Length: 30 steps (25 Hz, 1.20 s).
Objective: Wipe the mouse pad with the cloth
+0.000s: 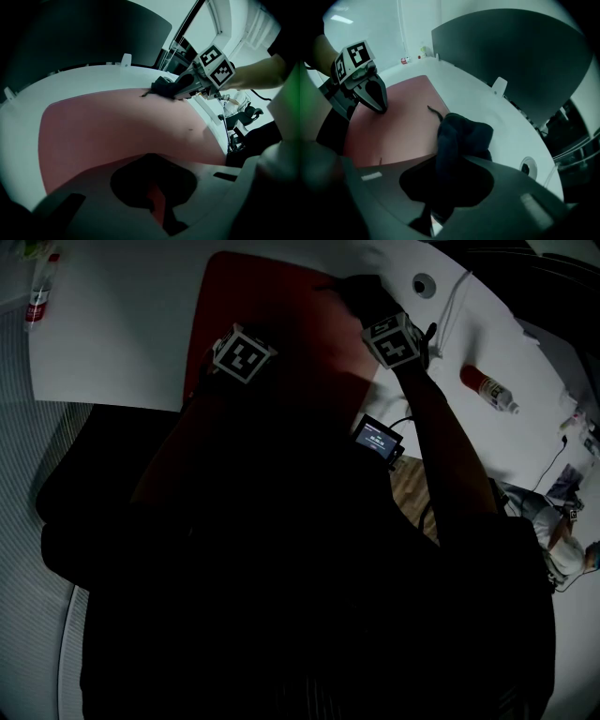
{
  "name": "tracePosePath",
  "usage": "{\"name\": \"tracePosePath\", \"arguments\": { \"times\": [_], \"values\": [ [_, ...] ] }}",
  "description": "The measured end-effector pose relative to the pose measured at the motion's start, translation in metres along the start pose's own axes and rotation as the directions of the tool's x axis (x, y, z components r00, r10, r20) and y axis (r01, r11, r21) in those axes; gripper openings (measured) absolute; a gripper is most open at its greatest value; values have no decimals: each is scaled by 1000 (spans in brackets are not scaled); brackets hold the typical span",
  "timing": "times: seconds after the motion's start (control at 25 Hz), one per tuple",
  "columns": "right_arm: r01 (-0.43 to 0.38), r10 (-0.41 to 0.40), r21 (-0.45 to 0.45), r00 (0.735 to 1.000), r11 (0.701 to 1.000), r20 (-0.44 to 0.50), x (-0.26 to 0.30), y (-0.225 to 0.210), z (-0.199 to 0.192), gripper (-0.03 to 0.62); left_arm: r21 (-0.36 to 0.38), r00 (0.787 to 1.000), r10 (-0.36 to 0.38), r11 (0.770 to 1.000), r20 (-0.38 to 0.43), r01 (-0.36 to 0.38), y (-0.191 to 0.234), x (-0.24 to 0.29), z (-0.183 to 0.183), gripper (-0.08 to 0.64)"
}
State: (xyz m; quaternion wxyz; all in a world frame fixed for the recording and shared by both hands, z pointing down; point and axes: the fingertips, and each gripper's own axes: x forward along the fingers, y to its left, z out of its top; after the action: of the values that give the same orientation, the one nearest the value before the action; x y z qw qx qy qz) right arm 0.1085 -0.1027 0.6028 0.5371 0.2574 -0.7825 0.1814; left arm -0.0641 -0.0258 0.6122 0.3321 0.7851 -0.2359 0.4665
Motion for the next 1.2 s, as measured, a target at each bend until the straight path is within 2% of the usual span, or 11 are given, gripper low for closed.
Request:
{"name": "tracePosePath", "arguments": {
  "times": [0.08, 0.2, 0.36, 0.44, 0.64, 0.72, 0.8, 0.88, 1.0, 1.12, 1.2],
  "values": [
    [-24, 24, -7, 1000, 1000, -3, 1, 20, 1, 60, 0, 1000, -4, 1000, -7, 4, 0, 0, 0, 8],
    [-169, 169, -138, 986, 976, -13, 2, 94, 4, 60, 0, 1000, -4, 1000, -16, 4, 0, 0, -1, 8],
    [-389, 386, -277, 920, 879, -67, -2, 213, -3, 60, 1, 1000, 2, 1000, -15, -2, -2, 1, 0, 8],
    [-455, 447, -328, 889, 828, -103, -3, 249, -8, 60, -2, 1000, 2, 1000, -21, -2, -1, 1, -1, 8],
    [-505, 491, -369, 860, 780, -137, -5, 242, -19, 60, 5, 1000, 6, 1000, -6, -6, -2, 1, 1, 8],
    [-451, 440, -348, 891, 822, -115, -3, 198, -22, 60, 9, 1000, 2, 1000, -7, -2, -2, 1, 1, 8],
    [-317, 312, -276, 948, 907, -63, 0, 128, -20, 60, 8, 1000, -2, 1000, -5, 2, 0, 1, 1, 8],
    [-178, 176, -150, 984, 973, -26, -2, 55, -20, 60, 9, 1000, 0, 1000, -1, 0, 1, 1, 2, 8],
    [-136, 135, -24, 990, 990, -43, -7, 9, -22, 60, 9, 1000, -1, 1000, 7, 1, 2, 1, 2, 8],
    [-113, 106, -64, 989, 992, -101, -7, 18, -25, 60, 7, 1000, -12, 1000, -19, 12, 0, 2, 1, 8],
    [-168, 161, -72, 983, 983, -85, -5, 54, -18, 60, 4, 999, -19, 1000, -26, 19, -1, 1, 0, 8]
  ]
}}
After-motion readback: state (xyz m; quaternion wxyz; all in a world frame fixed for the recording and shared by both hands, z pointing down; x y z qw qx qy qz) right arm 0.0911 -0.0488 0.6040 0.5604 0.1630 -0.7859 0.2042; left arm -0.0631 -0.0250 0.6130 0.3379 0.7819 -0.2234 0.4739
